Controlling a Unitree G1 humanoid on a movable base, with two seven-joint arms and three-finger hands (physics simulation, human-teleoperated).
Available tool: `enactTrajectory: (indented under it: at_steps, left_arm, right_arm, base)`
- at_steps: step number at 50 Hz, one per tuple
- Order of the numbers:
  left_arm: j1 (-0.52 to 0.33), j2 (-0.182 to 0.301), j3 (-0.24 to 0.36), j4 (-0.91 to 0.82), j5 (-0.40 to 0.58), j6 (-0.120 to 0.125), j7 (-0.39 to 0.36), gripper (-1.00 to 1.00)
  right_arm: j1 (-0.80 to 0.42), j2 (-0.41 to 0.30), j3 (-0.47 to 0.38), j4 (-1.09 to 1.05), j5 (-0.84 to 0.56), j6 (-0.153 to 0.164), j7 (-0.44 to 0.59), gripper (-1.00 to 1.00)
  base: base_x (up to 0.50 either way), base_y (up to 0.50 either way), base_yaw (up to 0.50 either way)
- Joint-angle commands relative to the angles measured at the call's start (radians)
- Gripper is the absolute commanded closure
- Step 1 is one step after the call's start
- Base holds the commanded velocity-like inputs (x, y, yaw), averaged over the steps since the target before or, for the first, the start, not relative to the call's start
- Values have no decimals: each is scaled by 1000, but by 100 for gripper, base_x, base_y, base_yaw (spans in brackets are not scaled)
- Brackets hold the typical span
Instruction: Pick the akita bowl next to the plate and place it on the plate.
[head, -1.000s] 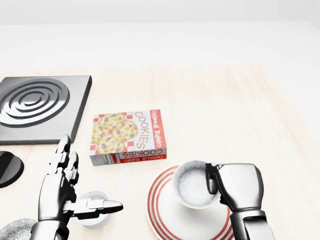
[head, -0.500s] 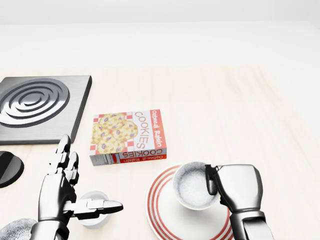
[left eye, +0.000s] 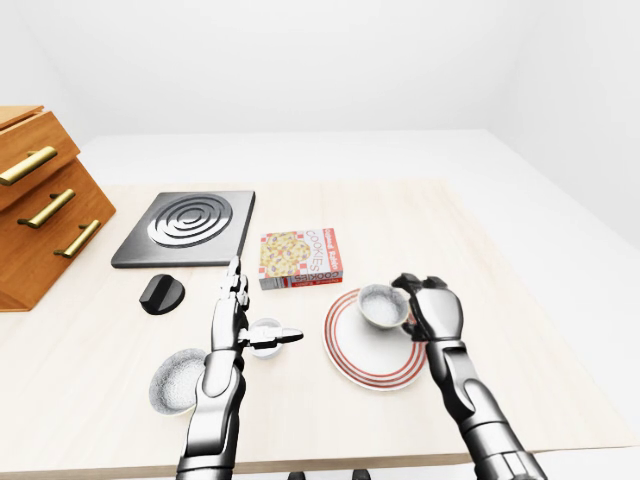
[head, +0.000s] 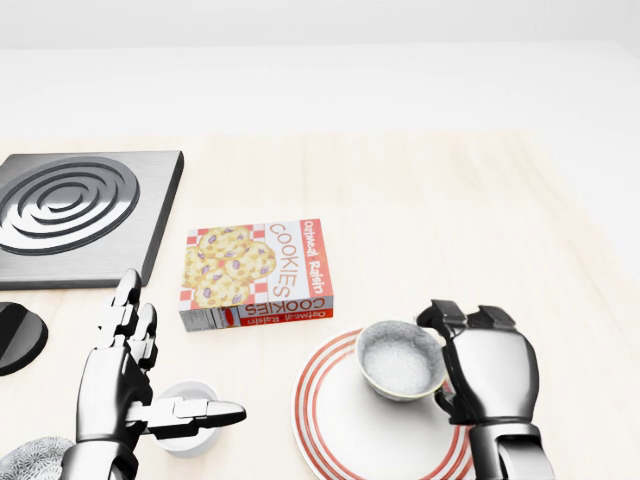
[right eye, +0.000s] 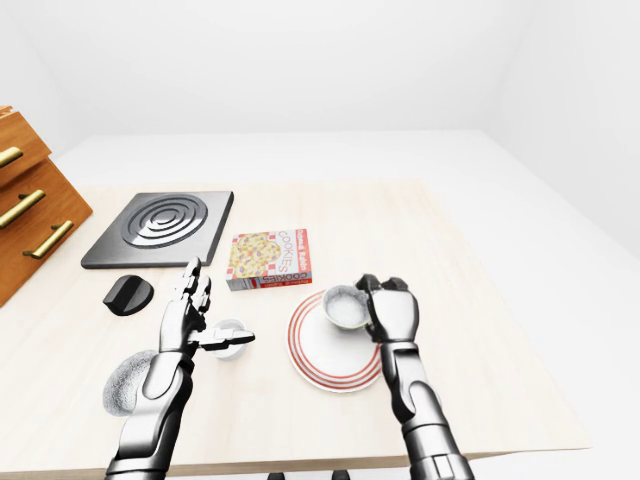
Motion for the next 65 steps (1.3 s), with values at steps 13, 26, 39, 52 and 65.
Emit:
enactTrajectory:
  at_steps: [13, 26, 39, 52, 65]
  left_arm:
    - [-1, 0, 2, -4, -1, 3, 0, -100]
    - [0, -1, -1, 4, 3, -5, 1, -100]
    - [-2, 0, -1, 5, 3, -4, 2, -100]
    - [3, 0, -1, -3, 3, -1, 1, -100]
    - [11, 0, -2, -17, 3, 1, -3, -100]
  right_arm:
    - [33, -27, -22, 32, 52, 0, 7, -100]
    - [137, -40, -181, -467, 41, 0, 259, -100]
    - [129, -43, -199, -463, 51, 0, 270, -100]
    - [133, -44, -222, -514, 73, 0, 309, -100]
    - [140, -33, -238, -574, 82, 0, 348, -100]
  base:
    - [0, 0, 0]
    - [0, 0, 0]
    - [0, 0, 0]
    - [0, 0, 0]
    - [0, 0, 0]
